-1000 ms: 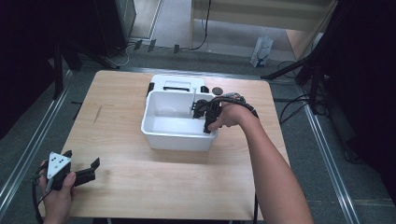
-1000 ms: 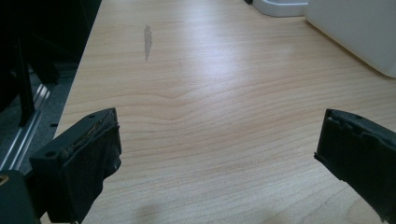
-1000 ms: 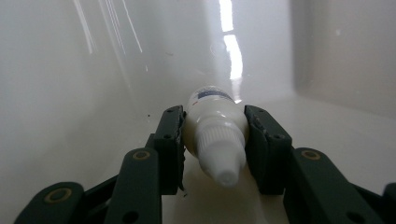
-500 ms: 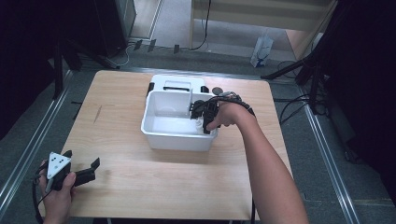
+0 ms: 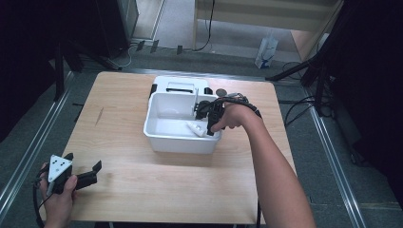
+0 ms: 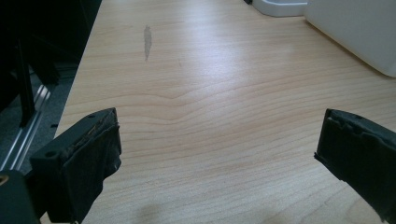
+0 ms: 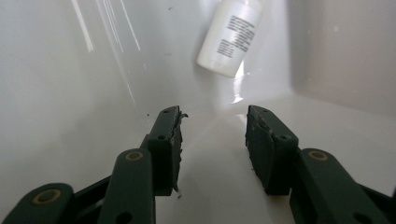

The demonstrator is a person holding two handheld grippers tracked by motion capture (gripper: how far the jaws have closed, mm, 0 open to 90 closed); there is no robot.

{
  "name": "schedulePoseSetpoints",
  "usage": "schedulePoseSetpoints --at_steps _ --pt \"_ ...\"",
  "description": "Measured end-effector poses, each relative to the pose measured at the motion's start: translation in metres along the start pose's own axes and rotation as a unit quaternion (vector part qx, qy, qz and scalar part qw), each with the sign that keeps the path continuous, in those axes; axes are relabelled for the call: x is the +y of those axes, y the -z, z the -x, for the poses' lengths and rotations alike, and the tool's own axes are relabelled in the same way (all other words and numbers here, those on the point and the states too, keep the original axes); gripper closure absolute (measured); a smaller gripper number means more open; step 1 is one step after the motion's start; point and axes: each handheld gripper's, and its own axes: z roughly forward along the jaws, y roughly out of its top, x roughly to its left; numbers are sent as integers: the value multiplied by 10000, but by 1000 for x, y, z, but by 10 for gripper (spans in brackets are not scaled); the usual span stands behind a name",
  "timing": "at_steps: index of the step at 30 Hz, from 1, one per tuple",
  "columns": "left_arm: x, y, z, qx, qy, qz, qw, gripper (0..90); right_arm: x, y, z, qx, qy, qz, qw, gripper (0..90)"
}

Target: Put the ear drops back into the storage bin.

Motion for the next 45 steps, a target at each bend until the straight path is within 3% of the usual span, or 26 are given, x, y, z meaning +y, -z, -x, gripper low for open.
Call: schedulePoseSetpoints --at_steps 7,20,28,36,45 --pt "0 0 1 24 -1 9 10000 7 -3 11 2 21 -98 261 9996 531" --pt "0 0 1 42 -13 14 10000 6 -4 49 -5 -292 -192 588 9977 447" --pt "0 0 1 51 -4 22 10000 6 -16 68 -4 -369 -324 721 9962 410" --pt "0 0 1 59 -1 10 10000 6 -41 85 1 -462 -515 818 9942 408" --pt "0 0 0 64 19 14 10000 6 -72 87 2 -553 -728 769 9928 398"
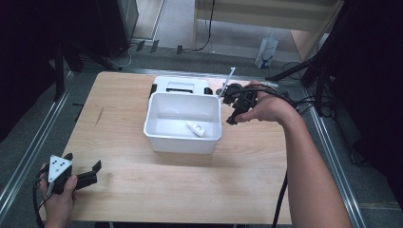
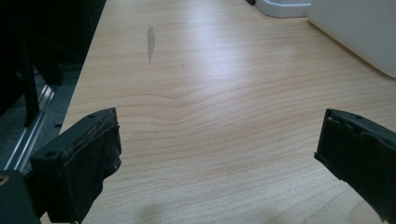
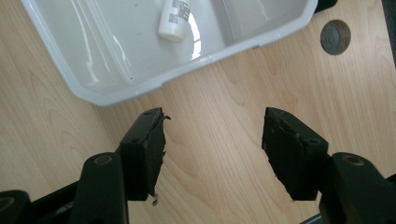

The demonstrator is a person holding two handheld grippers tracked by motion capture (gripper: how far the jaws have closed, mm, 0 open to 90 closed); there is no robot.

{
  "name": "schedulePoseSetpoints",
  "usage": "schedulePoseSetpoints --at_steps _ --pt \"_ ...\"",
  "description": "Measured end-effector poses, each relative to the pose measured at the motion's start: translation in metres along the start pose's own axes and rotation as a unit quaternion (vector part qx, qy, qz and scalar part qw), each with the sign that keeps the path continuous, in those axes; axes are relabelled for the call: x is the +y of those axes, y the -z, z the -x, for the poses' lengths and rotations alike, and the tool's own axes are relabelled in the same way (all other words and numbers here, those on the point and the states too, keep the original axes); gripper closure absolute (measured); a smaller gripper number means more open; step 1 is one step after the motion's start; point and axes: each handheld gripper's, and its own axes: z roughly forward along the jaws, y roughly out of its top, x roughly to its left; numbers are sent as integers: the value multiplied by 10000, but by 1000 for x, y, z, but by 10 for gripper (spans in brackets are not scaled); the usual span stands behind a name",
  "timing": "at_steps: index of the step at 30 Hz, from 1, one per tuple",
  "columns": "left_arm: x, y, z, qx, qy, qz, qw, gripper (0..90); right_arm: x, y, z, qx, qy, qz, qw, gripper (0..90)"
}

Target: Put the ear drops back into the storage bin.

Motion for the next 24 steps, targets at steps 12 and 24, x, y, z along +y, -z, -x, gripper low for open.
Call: schedulePoseSetpoints --at_steps 12,24 --pt "0 0 1 16 4 23 10000 6 -40 -2 3 -35 -366 32 9993 383" --pt "0 0 1 14 -20 -1 10000 6 -78 -16 3 49 -805 59 9967 306"
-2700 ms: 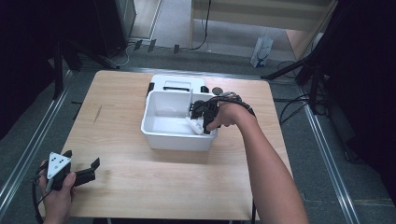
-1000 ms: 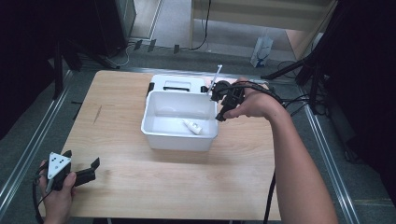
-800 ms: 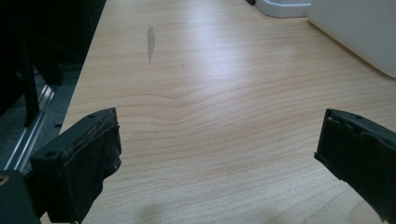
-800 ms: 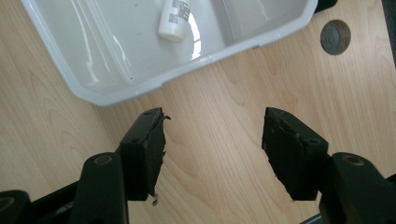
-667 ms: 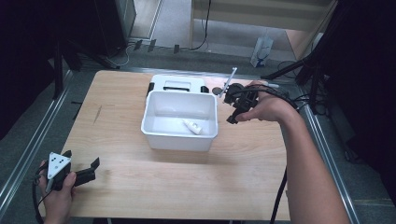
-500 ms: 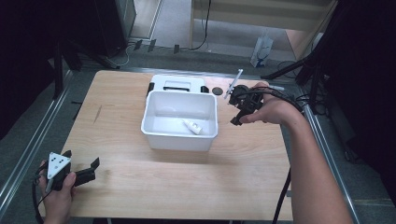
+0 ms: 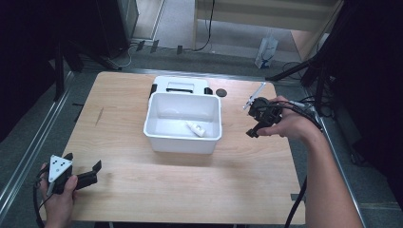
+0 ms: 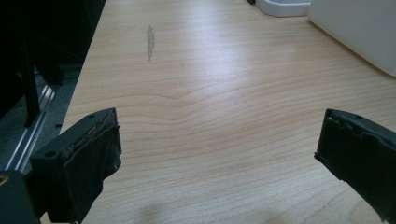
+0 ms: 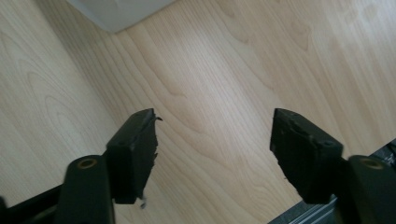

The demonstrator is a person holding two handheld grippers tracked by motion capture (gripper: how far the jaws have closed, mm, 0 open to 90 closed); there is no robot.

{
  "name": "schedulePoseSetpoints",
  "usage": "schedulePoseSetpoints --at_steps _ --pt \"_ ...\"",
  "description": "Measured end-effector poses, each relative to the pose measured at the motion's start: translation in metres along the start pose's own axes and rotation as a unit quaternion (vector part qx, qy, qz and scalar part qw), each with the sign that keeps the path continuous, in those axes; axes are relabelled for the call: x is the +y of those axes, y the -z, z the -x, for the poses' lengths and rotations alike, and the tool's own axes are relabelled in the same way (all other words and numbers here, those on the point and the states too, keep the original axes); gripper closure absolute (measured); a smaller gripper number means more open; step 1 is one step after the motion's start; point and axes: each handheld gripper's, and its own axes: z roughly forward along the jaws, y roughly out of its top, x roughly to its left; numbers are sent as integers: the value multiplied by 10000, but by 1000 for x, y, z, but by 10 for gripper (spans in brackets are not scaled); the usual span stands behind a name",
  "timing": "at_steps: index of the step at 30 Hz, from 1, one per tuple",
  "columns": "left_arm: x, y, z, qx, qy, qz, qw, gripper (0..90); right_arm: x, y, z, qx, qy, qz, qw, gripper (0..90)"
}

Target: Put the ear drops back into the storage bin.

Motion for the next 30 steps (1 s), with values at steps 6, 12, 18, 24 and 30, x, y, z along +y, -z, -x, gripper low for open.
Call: schedulePoseSetpoints --at_steps 6,12,18,24,30 --pt "0 0 0 1 -11 -3 10000 6 -20 -10 -4 -291 -316 -6 9991 176" --pt "0 0 0 -3 -4 -16 10000 6 -42 -20 -11 -517 -578 192 9968 22" --pt "0 0 0 4 -4 -8 10000 6 -64 -28 -17 -520 -1059 650 9909 0" --pt "0 0 0 9 -4 -7 10000 6 -85 -36 -25 -799 -1327 945 9834 0" --pt "0 0 0 15 -6 -3 10000 6 -117 -50 -39 -1127 -1758 1436 9674 0"
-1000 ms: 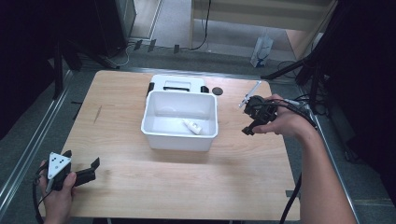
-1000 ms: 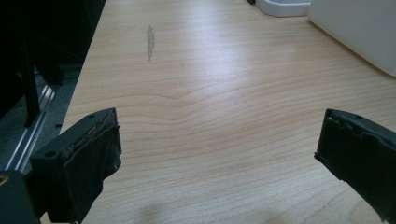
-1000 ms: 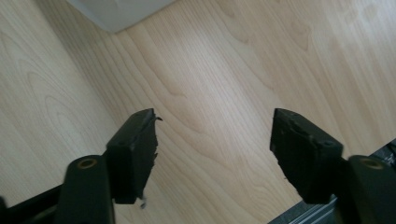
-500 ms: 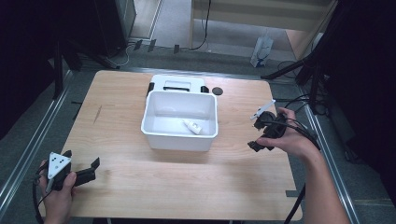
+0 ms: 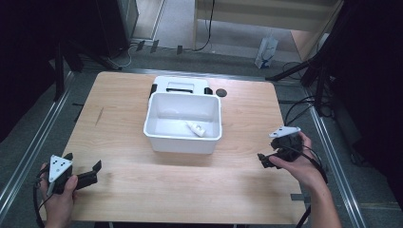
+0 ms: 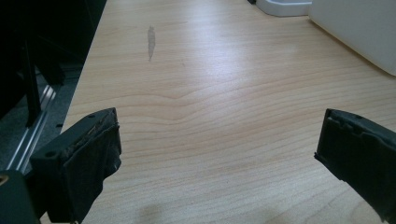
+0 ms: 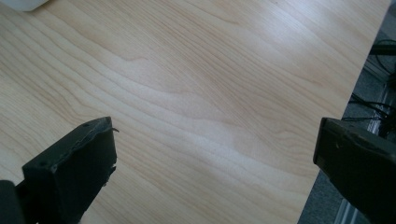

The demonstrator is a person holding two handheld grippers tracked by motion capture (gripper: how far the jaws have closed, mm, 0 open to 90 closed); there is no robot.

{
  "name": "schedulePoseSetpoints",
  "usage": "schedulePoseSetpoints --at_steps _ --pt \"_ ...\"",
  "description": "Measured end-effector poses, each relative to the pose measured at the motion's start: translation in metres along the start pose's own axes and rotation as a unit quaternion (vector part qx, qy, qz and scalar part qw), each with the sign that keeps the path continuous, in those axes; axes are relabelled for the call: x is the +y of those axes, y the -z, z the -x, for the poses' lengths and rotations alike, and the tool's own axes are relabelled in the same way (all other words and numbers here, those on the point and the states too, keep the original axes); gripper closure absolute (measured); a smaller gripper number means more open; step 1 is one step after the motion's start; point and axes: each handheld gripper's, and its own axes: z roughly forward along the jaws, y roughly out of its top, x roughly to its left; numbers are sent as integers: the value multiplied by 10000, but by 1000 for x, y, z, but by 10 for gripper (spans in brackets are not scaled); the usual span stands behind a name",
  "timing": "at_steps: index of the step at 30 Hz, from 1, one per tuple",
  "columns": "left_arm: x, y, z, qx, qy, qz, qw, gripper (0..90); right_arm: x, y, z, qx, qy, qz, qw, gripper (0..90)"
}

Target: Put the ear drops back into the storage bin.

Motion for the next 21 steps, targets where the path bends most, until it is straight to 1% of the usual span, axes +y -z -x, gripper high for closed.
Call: schedulePoseSetpoints --at_steps 1,2,4,6,7,8,9,10,11,12,13,14,15,16,17,18,19,20,21 --pt "0 0 0 0 0 0 10000 6 0 0 0 0 0 0 10000 0" --pt "0 0 0 6 -3 -4 10000 6 -11 1 -2 3 -164 168 9997 0" --pt "0 0 0 10 -10 -4 10000 6 -22 1 -5 -27 -269 348 9990 0" --pt "0 0 0 12 -11 -7 10000 6 -33 2 -8 -130 -369 541 9978 0" --pt "0 0 0 18 -10 -7 10000 6 -33 2 -8 -130 -369 541 9978 0" --pt "0 0 1 34 -14 -4 10000 6 -45 2 -13 -199 -485 746 9958 0" --pt "0 0 1 34 -14 -4 10000 6 -45 2 -13 -199 -485 746 9958 0" --pt "0 0 1 29 -16 -3 10000 6 -55 2 -17 -178 -638 942 9933 0" --pt "0 0 1 29 -16 -3 10000 7 -55 2 -17 -178 -638 942 9933 0" --pt "0 0 0 26 -11 4 10000 7 -59 3 -18 -170 -678 1029 9922 0" --pt "0 0 1 31 -1 4 10000 6 -64 3 -19 -177 -752 1134 9905 0" --pt "0 0 1 30 -2 0 10000 6 -74 3 -21 -193 -913 1338 9866 0" --pt "0 0 0 28 0 5 10000 6 -74 3 -21 -193 -913 1338 9866 0" --pt "0 0 0 31 4 3 10000 6 -78 3 -22 -188 -973 1413 9850 0" --pt "0 0 0 30 5 -2 10000 6 -89 4 -25 -204 -1171 1643 9792 0" --pt "0 0 0 29 4 -5 10000 6 -93 4 -26 -217 -1251 1725 9768 0" --pt "0 0 0 29 4 -5 10000 6 -98 5 -27 -254 -1325 1856 9733 0" --pt "0 0 0 25 6 -4 10000 6 -98 5 -27 -254 -1325 1856 9733 0" --pt "0 0 0 19 7 -2 10000 6 -105 5 -29 -282 -1419 1990 9693 0"
